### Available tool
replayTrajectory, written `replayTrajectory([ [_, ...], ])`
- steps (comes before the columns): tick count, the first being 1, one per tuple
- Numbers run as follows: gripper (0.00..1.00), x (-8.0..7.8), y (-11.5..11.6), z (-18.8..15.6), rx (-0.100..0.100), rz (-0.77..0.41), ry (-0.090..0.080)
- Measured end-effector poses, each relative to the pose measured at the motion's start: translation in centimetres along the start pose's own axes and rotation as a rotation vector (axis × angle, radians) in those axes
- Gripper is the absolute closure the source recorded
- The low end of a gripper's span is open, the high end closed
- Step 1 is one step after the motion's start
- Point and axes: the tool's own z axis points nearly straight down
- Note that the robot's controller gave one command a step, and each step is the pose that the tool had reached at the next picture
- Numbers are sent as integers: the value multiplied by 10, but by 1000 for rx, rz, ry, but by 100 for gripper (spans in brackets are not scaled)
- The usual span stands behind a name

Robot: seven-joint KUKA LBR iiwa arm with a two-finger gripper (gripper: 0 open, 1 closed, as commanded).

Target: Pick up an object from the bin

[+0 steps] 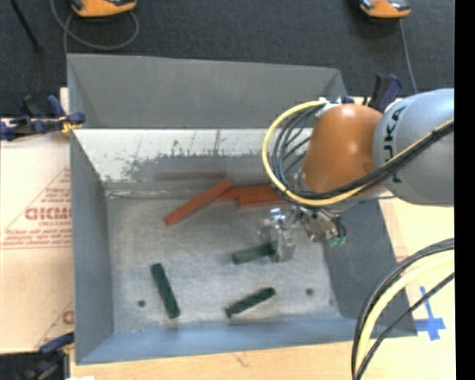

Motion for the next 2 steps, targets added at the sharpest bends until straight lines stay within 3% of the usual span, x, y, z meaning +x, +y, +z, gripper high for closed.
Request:
replayTrajectory([
  [1, 100, -7, -2, -139, 5, -22, -10],
  [2, 100, -5, -1, -134, 0, -19, -1],
])
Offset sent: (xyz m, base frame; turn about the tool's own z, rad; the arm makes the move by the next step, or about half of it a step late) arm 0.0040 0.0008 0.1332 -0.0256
